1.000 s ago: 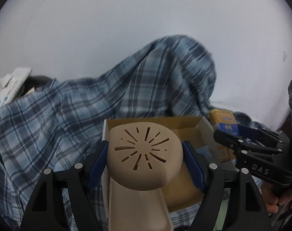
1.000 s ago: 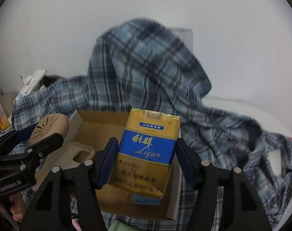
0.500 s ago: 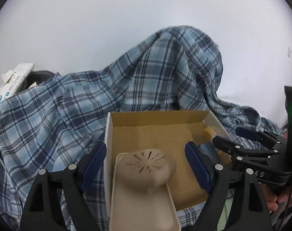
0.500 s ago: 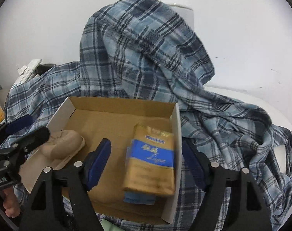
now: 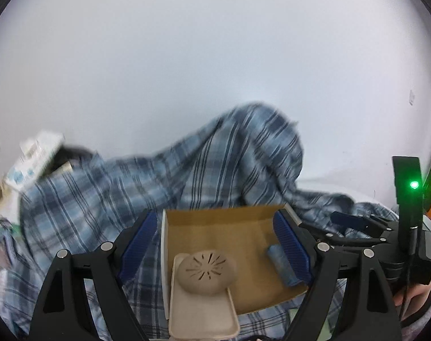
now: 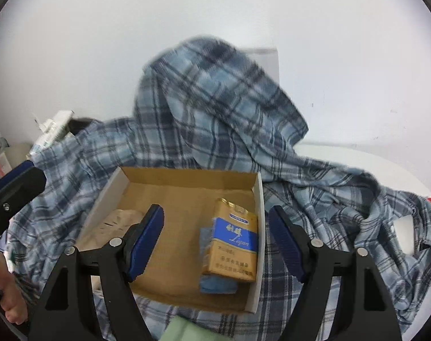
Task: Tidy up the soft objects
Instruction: 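Lower the lid onto the phone case with the left gripper while the right drops the pack in the box, then open both grippers and withdraw them from the box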
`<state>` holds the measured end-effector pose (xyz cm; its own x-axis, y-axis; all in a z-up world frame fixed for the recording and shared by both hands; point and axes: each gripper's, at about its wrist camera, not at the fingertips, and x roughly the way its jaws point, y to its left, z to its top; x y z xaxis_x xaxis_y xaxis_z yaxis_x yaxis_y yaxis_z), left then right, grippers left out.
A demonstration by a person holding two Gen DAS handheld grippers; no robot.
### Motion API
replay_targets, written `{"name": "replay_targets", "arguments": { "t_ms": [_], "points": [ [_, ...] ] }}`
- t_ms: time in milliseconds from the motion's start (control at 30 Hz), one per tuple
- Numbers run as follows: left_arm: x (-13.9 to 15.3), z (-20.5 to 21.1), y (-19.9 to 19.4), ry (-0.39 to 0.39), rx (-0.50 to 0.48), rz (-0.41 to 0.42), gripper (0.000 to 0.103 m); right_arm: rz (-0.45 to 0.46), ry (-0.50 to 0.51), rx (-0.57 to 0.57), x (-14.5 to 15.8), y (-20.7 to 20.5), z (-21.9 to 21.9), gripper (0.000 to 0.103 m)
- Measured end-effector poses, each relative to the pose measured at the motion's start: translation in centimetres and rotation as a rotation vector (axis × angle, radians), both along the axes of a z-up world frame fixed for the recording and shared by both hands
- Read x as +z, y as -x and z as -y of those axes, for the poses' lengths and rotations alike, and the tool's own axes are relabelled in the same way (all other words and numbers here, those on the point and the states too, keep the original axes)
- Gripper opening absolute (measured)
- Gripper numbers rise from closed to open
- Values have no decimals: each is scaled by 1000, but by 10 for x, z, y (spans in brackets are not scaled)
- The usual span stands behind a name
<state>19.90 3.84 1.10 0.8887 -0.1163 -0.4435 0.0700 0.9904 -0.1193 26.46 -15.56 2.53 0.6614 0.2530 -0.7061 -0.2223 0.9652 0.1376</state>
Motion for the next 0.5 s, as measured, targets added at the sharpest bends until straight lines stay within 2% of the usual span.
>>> {"name": "replay_targets", "arguments": {
  "t_ms": [233, 300, 333, 367, 500],
  "points": [
    [42, 10, 57, -26, -13, 151, 86, 121, 3, 12, 46, 45, 8, 75],
    [48, 11, 72, -25, -20, 174, 90, 147, 4, 11, 54, 59, 11, 75],
    [50, 12, 79, -26, -18, 185, 94, 157, 3, 15, 57, 66, 13, 75],
    [52, 12, 87, -24, -19, 194, 103, 164, 3, 22, 59, 73, 14, 75],
    [49, 13, 116, -15, -5, 240, 103, 190, 14, 41, 63, 102, 16, 75]
  ]
}}
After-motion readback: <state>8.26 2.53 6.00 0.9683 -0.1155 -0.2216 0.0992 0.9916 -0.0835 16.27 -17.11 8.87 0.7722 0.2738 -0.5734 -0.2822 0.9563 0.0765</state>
